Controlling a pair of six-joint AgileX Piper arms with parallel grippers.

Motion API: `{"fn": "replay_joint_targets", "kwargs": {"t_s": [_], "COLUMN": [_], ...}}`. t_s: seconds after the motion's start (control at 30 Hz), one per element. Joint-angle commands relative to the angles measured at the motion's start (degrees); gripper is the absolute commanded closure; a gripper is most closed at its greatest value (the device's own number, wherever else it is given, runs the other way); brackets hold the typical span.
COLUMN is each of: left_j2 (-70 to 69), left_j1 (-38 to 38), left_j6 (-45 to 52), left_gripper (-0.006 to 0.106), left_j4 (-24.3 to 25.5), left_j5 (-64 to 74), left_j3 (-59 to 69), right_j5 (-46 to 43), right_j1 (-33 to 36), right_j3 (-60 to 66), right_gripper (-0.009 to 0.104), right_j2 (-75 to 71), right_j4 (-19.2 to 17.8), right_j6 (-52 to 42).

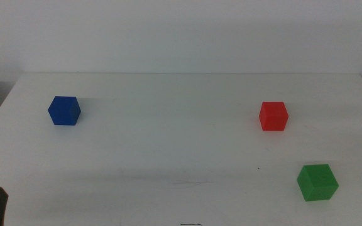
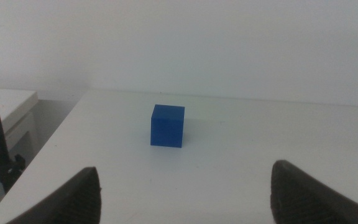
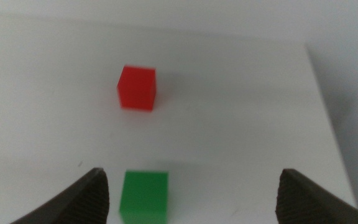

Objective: Stack red cubes first, then green, then blue cubes in a specific spot.

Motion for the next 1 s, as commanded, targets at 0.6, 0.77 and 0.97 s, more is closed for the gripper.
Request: {"fn": "replay_joint_targets", "kwargs": {"t_s": [0.6, 0.77, 0.97], "left_j2": [-1.19, -1.19, -1.19], "left_j1": [-0.32, -0.32, -0.32], "left_j6": [-0.18, -0.18, -0.18], "left_gripper": [0.007, 0.007, 0.007], "left_j4": [-0.41, -0.41, -0.41], "left_j5": [-4.95, -4.95, -4.95], "left_j3": [-0.15, -0.15, -0.15], "right_j5": [17.48, 17.73, 20.74], "right_j1": [8.12, 8.12, 8.12], "right_j3": [-31.33, -38.34, -48.06], "right_gripper": [0.001, 0.001, 0.001], "right_j2": [34.08, 43.72, 54.89], "right_j4": [3.49, 3.70, 3.70], "right_j6": [5.60, 7.39, 7.59]}}
